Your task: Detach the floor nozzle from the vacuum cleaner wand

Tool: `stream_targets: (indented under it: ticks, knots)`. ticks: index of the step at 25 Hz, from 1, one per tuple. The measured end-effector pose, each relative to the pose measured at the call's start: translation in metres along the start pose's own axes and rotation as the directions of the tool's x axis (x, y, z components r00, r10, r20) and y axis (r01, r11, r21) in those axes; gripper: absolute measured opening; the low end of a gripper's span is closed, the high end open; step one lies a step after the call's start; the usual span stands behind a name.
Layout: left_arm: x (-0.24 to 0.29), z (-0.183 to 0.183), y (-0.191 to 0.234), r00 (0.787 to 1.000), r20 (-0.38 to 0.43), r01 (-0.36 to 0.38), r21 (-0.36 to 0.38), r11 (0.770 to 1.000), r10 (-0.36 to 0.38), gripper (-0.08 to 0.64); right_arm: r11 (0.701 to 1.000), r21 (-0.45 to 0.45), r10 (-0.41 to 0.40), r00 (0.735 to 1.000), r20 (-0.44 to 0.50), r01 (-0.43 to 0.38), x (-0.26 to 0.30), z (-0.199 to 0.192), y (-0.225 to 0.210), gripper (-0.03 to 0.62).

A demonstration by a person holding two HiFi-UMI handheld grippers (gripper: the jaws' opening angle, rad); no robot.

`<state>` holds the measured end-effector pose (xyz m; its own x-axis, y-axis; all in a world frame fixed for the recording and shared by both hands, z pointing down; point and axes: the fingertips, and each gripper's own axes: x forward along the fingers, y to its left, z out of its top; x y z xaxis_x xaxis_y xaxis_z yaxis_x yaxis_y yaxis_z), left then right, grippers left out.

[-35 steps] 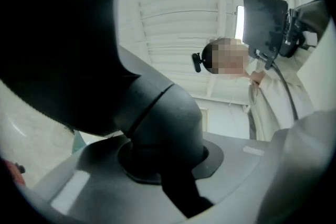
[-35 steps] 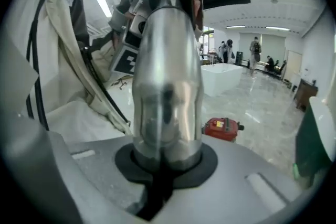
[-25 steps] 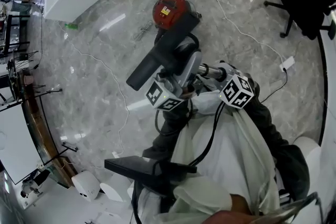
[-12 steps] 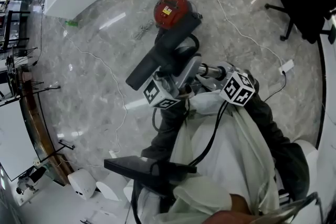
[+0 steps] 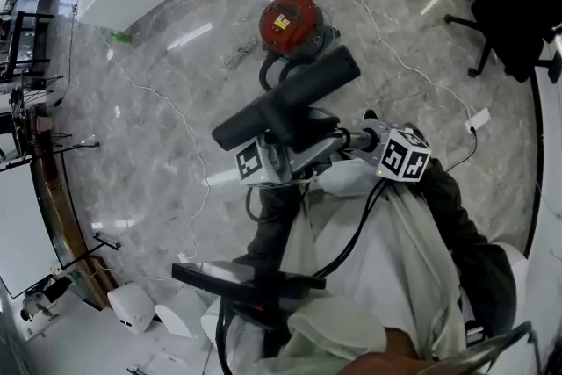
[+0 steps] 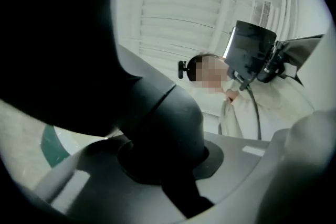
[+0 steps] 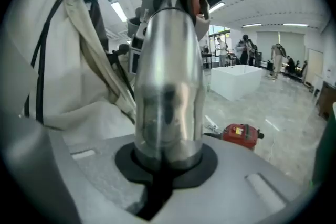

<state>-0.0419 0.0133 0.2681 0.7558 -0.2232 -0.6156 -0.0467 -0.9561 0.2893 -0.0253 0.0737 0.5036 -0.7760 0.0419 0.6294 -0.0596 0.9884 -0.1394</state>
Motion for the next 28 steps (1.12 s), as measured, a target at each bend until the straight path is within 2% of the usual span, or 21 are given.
stream_targets:
  ticks: [2, 4, 5, 7, 9, 10, 11, 13, 15, 16, 17, 18, 19, 20, 22, 23, 24, 25, 26, 28]
  knots:
    - [0.003, -0.002, -0.013, 0.996, -0.02, 0.089, 0.007, 0.996, -0.089, 0.075, 0.998, -0.032, 0.05, 0.999, 0.005, -0.05, -0.003, 0.0, 0.005, 0.04]
    - [0.004, -0.002, -0.016, 0.993, -0.021, 0.119, 0.013, 0.993, -0.119, 0.075, 0.998, -0.039, 0.052, 0.999, 0.005, -0.052, -0.004, 0.001, 0.003, 0.04]
    - [0.004, -0.001, -0.013, 0.994, -0.019, 0.111, 0.011, 0.994, -0.111, 0.075, 0.999, -0.034, 0.032, 0.999, 0.008, -0.032, -0.004, 0.002, 0.0, 0.04]
    - [0.006, 0.0, 0.001, 0.999, -0.01, 0.034, 0.009, 0.999, -0.034, 0.074, 0.998, -0.012, -0.054, 0.998, 0.014, 0.054, -0.005, 0.003, -0.012, 0.04]
    - [0.009, 0.003, 0.022, 0.992, 0.014, -0.128, 0.043, 0.991, 0.127, 0.074, 0.982, 0.028, -0.187, 0.982, -0.005, 0.187, -0.007, 0.0, -0.026, 0.038]
    - [0.007, 0.004, 0.035, 0.973, 0.03, -0.229, 0.075, 0.971, 0.227, 0.074, 0.965, 0.052, -0.258, 0.966, -0.026, 0.259, -0.008, -0.002, -0.033, 0.038]
    - [0.002, 0.005, 0.046, 0.946, 0.047, -0.324, 0.103, 0.94, 0.321, 0.074, 0.945, 0.074, -0.314, 0.948, -0.049, 0.317, -0.007, -0.005, -0.038, 0.038]
    - [-0.01, 0.005, 0.062, 0.882, 0.078, -0.47, 0.117, 0.875, 0.464, 0.074, 0.92, 0.103, -0.371, 0.925, -0.084, 0.378, -0.004, -0.008, -0.041, 0.038]
    - [-0.018, 0.004, 0.07, 0.83, 0.085, -0.558, 0.113, 0.822, 0.551, 0.074, 0.917, 0.117, -0.373, 0.923, -0.097, 0.382, -0.001, -0.011, -0.04, 0.038]
    - [-0.019, 0.003, 0.071, 0.817, 0.082, -0.577, 0.114, 0.809, 0.571, 0.074, 0.922, 0.12, -0.36, 0.928, -0.094, 0.369, 0.0, -0.011, -0.038, 0.038]
    - [-0.017, 0.002, 0.07, 0.817, 0.077, -0.577, 0.119, 0.808, 0.572, 0.075, 0.93, 0.12, -0.338, 0.937, -0.085, 0.347, 0.0, -0.012, -0.036, 0.038]
    - [-0.015, 0.001, 0.068, 0.829, 0.071, -0.559, 0.124, 0.82, 0.554, 0.075, 0.942, 0.119, -0.307, 0.949, -0.071, 0.313, 0.0, -0.012, -0.034, 0.038]
    - [-0.01, 0.0, 0.063, 0.854, 0.062, -0.52, 0.128, 0.844, 0.517, 0.075, 0.955, 0.114, -0.268, 0.962, -0.054, 0.272, 0.0, -0.011, -0.03, 0.038]
    - [-0.005, -0.002, 0.055, 0.888, 0.047, -0.46, 0.124, 0.879, 0.458, 0.077, 0.969, 0.103, -0.223, 0.974, -0.035, 0.226, -0.002, -0.011, -0.027, 0.04]
    - [0.008, -0.006, 0.031, 0.965, 0.013, -0.261, 0.074, 0.962, 0.261, 0.076, 0.992, 0.061, -0.112, 0.994, 0.006, 0.111, -0.006, -0.01, -0.014, 0.039]
    - [0.012, -0.008, 0.015, 0.99, -0.003, -0.141, 0.035, 0.989, 0.141, 0.076, 0.998, 0.031, -0.052, 0.998, 0.021, 0.051, -0.009, -0.01, -0.006, 0.039]
    - [0.014, -0.011, -0.001, 0.999, -0.02, -0.033, 0.005, 0.999, 0.033, 0.075, 1.0, 0.003, -0.001, 1.0, 0.029, 0.001, -0.01, -0.01, 0.002, 0.04]
    - [0.015, -0.013, -0.015, 0.998, -0.038, 0.05, -0.008, 0.999, -0.05, 0.075, 0.999, -0.019, 0.035, 0.999, 0.031, -0.034, -0.011, -0.009, 0.009, 0.04]
    - [0.014, -0.014, -0.024, 0.994, -0.051, 0.1, -0.01, 0.995, -0.1, 0.075, 0.998, -0.031, 0.051, 0.998, 0.033, -0.05, -0.01, -0.008, 0.013, 0.04]
    - [0.012, -0.013, -0.025, 0.993, -0.05, 0.108, -0.008, 0.994, -0.108, 0.075, 0.999, -0.034, 0.023, 0.999, 0.038, -0.021, -0.01, -0.006, 0.011, 0.04]
